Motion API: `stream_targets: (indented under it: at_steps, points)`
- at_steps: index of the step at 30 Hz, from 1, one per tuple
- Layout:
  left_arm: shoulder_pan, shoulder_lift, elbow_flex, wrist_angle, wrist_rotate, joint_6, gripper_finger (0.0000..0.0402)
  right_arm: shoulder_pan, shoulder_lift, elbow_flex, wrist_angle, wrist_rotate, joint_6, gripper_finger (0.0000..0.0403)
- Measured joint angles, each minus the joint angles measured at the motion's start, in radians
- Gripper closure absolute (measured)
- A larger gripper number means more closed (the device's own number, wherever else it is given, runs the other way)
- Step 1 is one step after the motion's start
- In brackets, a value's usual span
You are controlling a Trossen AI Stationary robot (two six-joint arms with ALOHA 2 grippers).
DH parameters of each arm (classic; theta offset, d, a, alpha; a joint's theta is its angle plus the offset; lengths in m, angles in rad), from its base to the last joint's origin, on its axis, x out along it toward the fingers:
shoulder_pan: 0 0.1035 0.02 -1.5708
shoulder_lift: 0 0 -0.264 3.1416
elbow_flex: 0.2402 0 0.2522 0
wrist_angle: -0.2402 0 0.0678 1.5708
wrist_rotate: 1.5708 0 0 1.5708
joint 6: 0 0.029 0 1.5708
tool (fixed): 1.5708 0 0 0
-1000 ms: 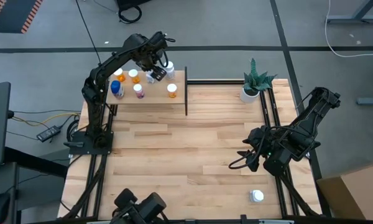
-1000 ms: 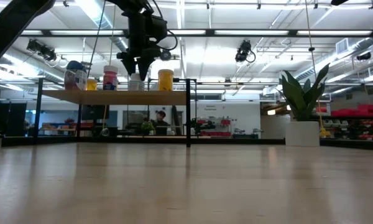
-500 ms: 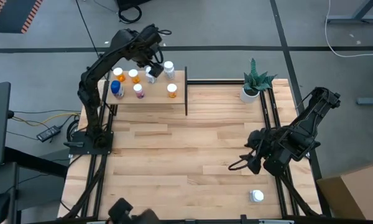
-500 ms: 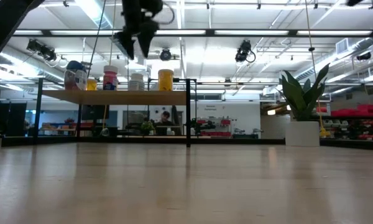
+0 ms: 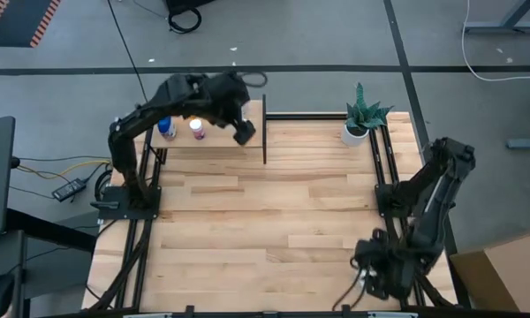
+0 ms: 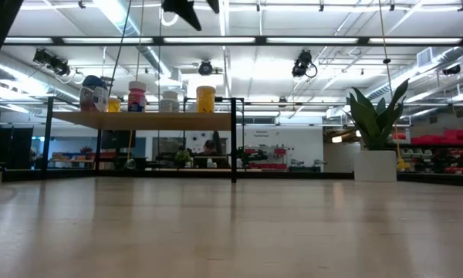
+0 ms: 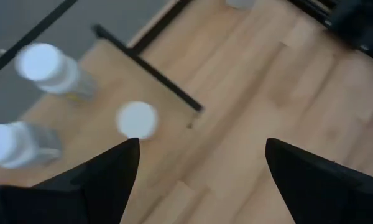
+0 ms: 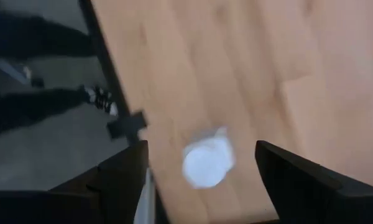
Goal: Pick and place medicine bottles onto shelf by color
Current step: Put the white and blue pill bottle on the shelf
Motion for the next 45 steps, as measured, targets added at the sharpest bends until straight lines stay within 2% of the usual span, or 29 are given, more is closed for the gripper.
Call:
stream_targets:
  at_steps: [8,14,22,29,39,45]
  points:
    - [-0.161,0.0,-0.001,-0.007,-0.002,-0.043,0.0049,0.091,0.142,0.0,0.131,-0.025,0.154,0.0057]
    - [-0.239,0.0,-0.001,-0.025,-0.004,-0.114,0.0049,0.108,0.219,0.0,0.044,-0.052,0.277,0.0035]
    - [-0.35,0.0,-0.001,-0.036,-0.02,-0.137,0.0049,0.107,0.227,0.0,-0.041,-0.065,0.4,0.0034]
    - [-0.386,0.0,-0.001,-0.029,-0.047,-0.169,0.0049,0.112,0.239,0.0,0.005,-0.068,0.413,0.0034]
    - [-0.422,0.0,-0.001,0.019,-0.049,-0.195,0.0049,0.08,0.357,0.0,0.09,-0.092,0.423,0.0034]
    - [-0.432,0.0,-0.001,0.018,-0.049,-0.195,0.0049,0.066,0.362,0.0,0.089,-0.102,0.432,0.0044]
